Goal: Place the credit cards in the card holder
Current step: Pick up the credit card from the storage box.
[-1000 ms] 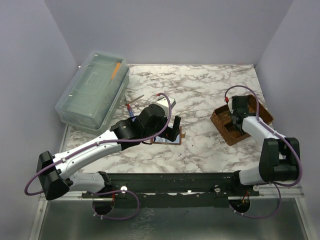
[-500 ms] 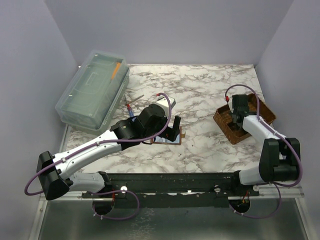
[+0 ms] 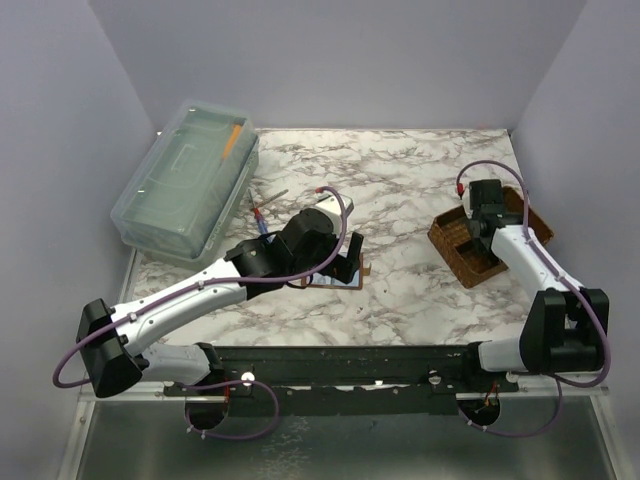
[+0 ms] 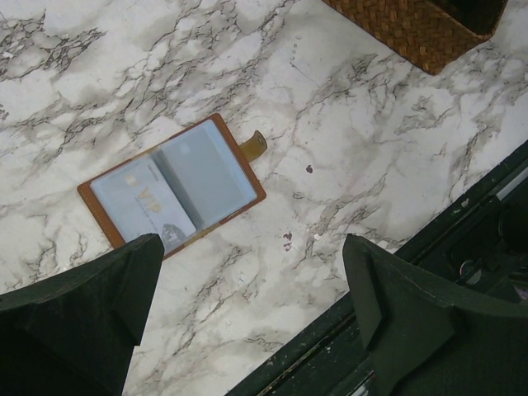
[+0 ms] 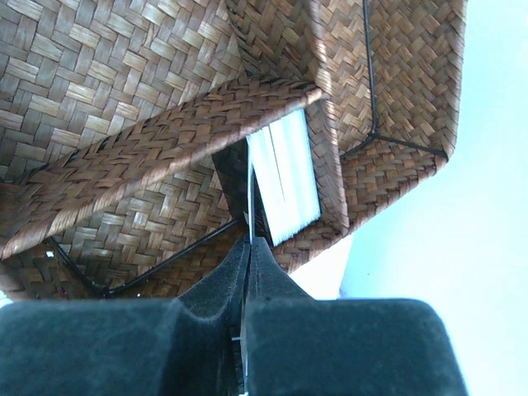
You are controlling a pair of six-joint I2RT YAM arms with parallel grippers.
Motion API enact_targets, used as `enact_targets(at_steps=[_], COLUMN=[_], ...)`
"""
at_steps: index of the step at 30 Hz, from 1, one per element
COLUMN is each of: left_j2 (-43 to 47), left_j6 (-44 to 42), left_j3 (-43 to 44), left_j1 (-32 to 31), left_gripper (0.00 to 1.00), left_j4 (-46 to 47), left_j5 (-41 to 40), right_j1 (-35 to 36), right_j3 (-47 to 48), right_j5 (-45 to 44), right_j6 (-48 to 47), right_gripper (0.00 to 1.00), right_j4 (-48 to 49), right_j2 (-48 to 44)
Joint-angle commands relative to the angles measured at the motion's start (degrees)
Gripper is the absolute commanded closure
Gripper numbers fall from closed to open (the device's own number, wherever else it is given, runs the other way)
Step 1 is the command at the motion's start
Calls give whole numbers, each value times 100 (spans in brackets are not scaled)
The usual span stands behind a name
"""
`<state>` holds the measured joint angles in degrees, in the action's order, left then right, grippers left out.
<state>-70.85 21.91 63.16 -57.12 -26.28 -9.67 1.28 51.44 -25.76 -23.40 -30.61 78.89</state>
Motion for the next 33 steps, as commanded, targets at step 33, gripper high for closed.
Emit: enact_targets(at_steps=[33], left_j2=[-821], left_j6=[2682], left_j3=[376], left_j1=[2649], left_gripper=[1], left_j4=[1790], left_j5=[4977], right_j1=[888], right_j3=[-682], right_j5=[7534], right_j6=[7228], right_gripper=[100], right_j4=[5408], right_j2=[-861])
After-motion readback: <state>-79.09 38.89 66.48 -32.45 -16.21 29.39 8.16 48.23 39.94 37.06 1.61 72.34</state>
